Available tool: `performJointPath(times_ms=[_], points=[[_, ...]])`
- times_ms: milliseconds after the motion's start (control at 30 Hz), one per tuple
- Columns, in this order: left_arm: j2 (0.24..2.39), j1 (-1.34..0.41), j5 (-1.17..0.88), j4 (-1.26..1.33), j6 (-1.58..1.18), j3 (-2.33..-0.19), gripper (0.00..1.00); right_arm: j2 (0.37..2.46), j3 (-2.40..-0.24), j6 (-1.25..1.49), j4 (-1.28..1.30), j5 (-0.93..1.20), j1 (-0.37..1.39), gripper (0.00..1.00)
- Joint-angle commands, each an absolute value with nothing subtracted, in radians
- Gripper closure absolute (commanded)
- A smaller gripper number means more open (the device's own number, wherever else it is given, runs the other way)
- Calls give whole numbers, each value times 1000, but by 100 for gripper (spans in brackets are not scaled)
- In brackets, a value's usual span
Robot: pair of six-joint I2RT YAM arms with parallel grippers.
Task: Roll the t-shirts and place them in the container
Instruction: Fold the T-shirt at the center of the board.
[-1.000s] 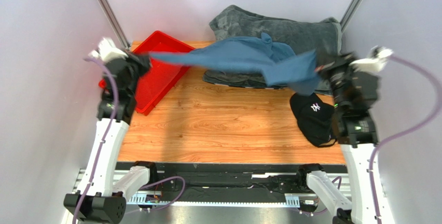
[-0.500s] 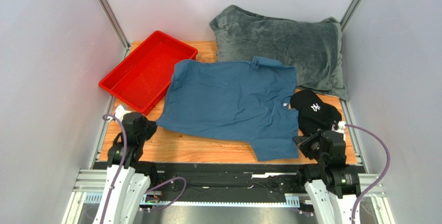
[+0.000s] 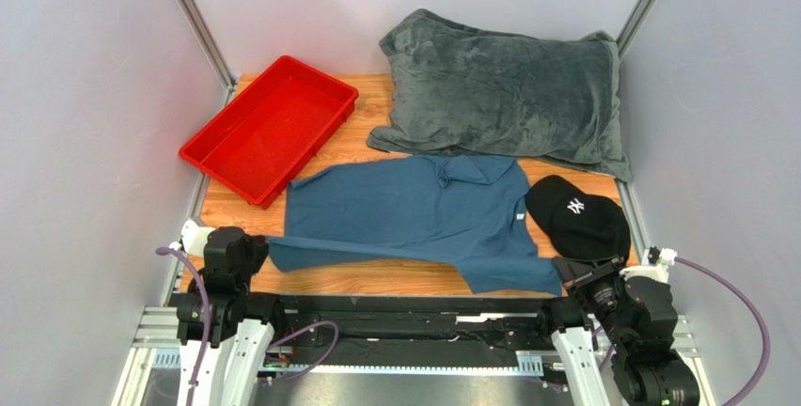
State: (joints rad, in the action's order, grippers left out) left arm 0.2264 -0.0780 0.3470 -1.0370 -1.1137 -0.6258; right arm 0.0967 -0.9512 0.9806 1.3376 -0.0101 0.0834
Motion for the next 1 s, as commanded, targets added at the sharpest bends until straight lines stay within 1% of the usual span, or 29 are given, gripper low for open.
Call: performJointPath(times_ms=[0, 100, 133, 233, 367, 400, 467, 500, 633, 767, 967], points=[[279, -75, 351, -991, -1054, -644, 100, 136, -888, 991, 1488, -17, 80, 100], [366, -75, 299, -905, -1008, -615, 100, 178, -810, 985, 1383, -14, 81, 100], [429, -75, 284, -884, -996, -606, 100, 198, -784, 977, 1346, -15, 80, 100], [562, -75, 255, -825, -976, -601, 100, 322, -713, 950, 1206, 50, 80, 100], [673, -75, 262, -776, -965, -600, 100, 517, -675, 943, 1028, 67, 81, 100], [702, -75, 276, -758, -965, -601, 100, 599, -675, 943, 970, 67, 81, 100], [735, -75, 287, -744, -963, -609, 100, 675, -675, 940, 881, 74, 84, 100], [773, -75, 290, -738, -965, -615, 100, 754, -675, 942, 856, 75, 84, 100], [856, -75, 301, -736, -956, -656, 100, 924, -713, 939, 761, 65, 89, 100], [887, -75, 343, -735, -940, -672, 100, 1040, -781, 908, 727, 2, 89, 100], [936, -75, 333, -724, -951, -654, 98, 1181, -807, 879, 641, 38, 87, 100]])
